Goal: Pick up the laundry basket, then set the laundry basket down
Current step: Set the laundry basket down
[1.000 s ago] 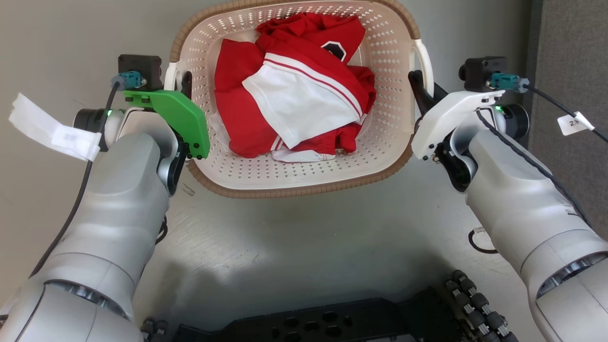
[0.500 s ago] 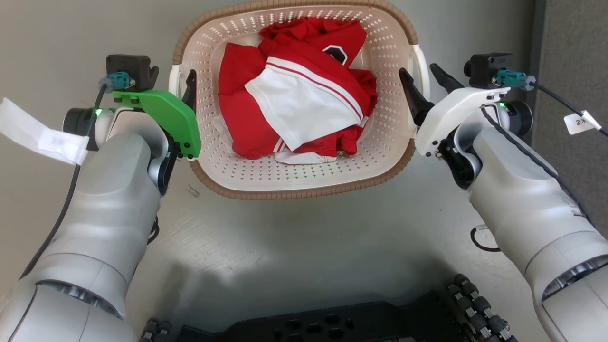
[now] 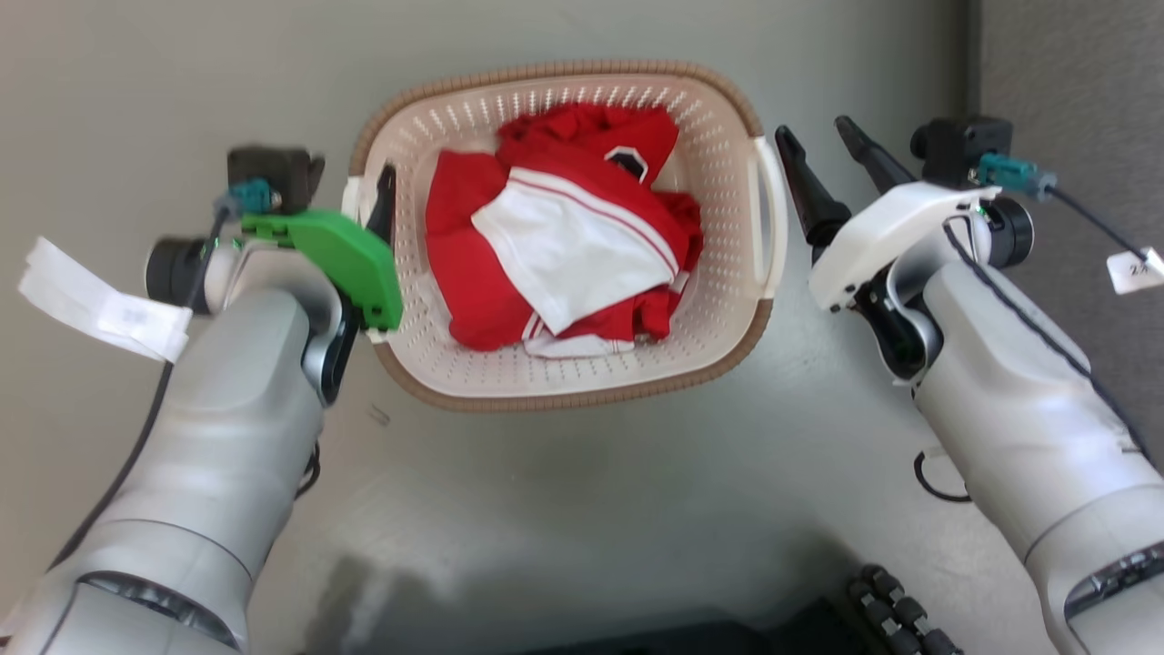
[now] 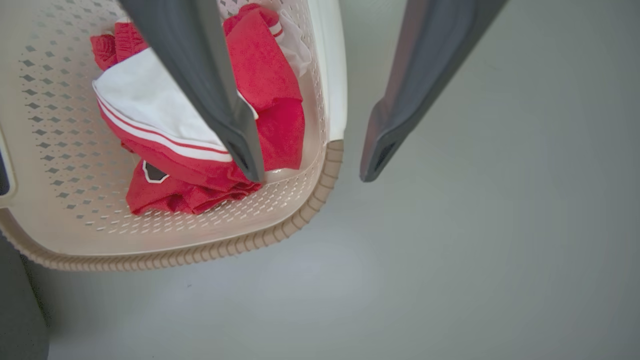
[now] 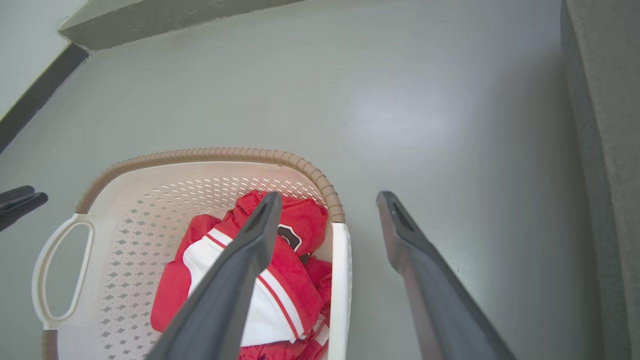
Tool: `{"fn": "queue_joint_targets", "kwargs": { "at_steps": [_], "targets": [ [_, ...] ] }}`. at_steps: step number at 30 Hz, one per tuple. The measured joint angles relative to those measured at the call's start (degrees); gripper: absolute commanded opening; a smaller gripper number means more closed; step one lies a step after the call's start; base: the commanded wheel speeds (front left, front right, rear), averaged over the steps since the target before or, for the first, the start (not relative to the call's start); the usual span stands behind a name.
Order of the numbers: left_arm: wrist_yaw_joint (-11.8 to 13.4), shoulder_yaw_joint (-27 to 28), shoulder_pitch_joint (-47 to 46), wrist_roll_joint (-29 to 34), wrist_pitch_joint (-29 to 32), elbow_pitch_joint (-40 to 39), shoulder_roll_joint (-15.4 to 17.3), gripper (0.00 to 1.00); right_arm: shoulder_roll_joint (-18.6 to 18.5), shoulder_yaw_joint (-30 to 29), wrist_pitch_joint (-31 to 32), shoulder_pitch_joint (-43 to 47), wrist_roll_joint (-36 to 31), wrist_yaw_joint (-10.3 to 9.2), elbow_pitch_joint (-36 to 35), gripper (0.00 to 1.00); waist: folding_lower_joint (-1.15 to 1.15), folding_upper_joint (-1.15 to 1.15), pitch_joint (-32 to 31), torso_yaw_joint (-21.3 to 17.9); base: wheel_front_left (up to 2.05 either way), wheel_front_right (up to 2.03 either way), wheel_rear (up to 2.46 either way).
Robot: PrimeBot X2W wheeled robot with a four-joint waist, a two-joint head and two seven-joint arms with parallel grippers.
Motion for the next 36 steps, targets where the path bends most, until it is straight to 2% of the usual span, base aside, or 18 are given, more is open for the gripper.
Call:
{"fn": "queue_joint_targets", "kwargs": {
  "at_steps": [4,15,25,36],
  "targets": [
    [2.4,2.7,0.4,1.6,0.0,-7.5,1.1,1.0,-0.1,-1.2,0.0,3.2,-2.1,-1.03,-3.2,1.0,0.0,0.0,-3.6,-0.3,0.0,0.0,0.0],
    [7.4,7.3,9.5,6.9,0.0,-19.5,3.9,1.0,0.0,-4.9,0.0,10.1,-5.4,-3.03,-10.7,1.0,0.0,0.0,-12.0,-1.0,0.0,0.0,0.0],
    [9.3,10.3,19.0,11.4,0.0,-30.3,4.4,1.0,-0.7,-8.4,0.0,16.3,-8.6,-5.21,-16.4,1.0,0.0,0.0,-20.0,-1.8,0.0,0.0,0.0],
    [10.2,13.7,28.7,16.2,0.0,-40.9,6.0,1.0,-1.5,-12.2,0.0,22.7,-11.1,-7.17,-23.2,1.0,0.0,0.0,-28.6,-2.1,0.0,0.0,0.0]
  ]
}}
